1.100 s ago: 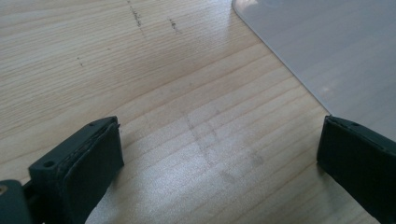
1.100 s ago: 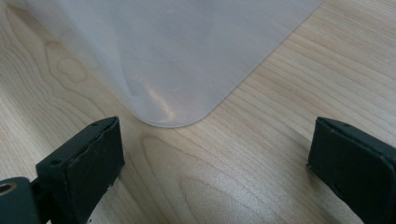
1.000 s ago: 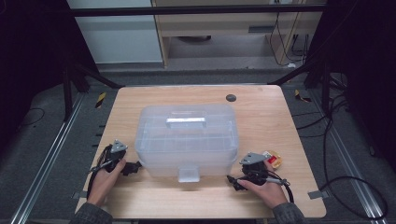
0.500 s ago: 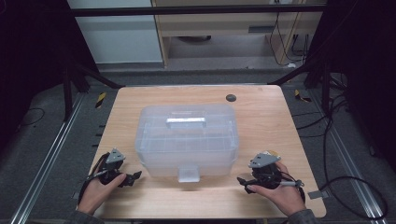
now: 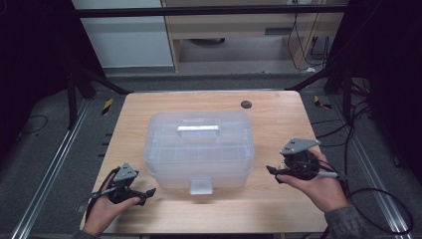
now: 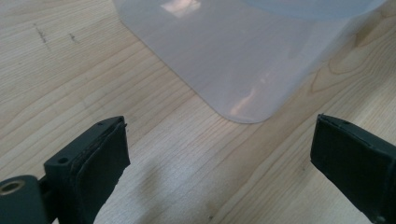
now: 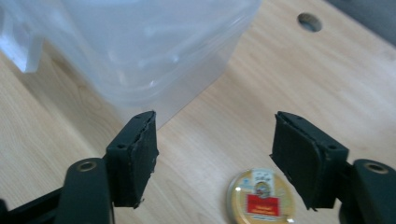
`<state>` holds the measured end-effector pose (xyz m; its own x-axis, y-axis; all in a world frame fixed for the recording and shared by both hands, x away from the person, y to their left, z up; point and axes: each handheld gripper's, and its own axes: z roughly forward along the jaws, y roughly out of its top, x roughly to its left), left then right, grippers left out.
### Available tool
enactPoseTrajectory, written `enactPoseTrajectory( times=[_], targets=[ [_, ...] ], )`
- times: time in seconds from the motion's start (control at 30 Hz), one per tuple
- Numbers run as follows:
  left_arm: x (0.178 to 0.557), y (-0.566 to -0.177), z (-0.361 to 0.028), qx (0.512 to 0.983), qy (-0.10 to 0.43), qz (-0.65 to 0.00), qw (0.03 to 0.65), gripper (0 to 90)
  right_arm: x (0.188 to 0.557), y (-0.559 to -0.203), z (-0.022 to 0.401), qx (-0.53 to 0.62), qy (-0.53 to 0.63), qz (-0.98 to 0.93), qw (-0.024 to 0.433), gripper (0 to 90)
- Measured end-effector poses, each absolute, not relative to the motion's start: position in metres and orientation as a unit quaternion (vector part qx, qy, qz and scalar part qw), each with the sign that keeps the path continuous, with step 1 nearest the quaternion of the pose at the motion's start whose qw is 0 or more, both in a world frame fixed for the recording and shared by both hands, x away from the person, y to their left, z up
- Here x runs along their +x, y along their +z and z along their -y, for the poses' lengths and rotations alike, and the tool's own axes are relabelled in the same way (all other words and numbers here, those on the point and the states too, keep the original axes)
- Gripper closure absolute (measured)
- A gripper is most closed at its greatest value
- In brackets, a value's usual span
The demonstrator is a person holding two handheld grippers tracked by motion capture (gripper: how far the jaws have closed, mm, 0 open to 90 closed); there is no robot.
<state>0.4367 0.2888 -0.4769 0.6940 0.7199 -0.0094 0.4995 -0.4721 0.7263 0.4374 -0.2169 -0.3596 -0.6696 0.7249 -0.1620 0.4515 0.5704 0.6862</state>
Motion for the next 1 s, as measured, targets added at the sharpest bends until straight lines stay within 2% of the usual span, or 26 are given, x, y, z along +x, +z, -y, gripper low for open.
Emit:
enactPoseTrajectory(
  times=[0.23, 0.57, 0.77, 1.0],
  targets=[
    [0.435, -0.478, -0.278, 0.849, 0.146, -0.35, 0.367, 3.5, 0.446, -0.316, 0.21, 0.324, 0.307, -0.864, 0.232, 41.8],
    [0.435, -0.478, -0.274, 0.846, 0.144, -0.352, 0.373, 7.2, 0.466, -0.288, 0.191, 0.301, 0.317, -0.871, 0.224, 51.8],
    [0.435, -0.477, -0.275, 0.844, 0.142, -0.352, 0.378, 11.8, 0.476, -0.28, 0.173, 0.284, 0.317, -0.879, 0.217, 52.6],
    [0.436, -0.477, -0.275, 0.84, 0.14, -0.355, 0.386, 17.9, 0.49, -0.266, 0.144, 0.256, 0.316, -0.89, 0.207, 46.9]
  ],
)
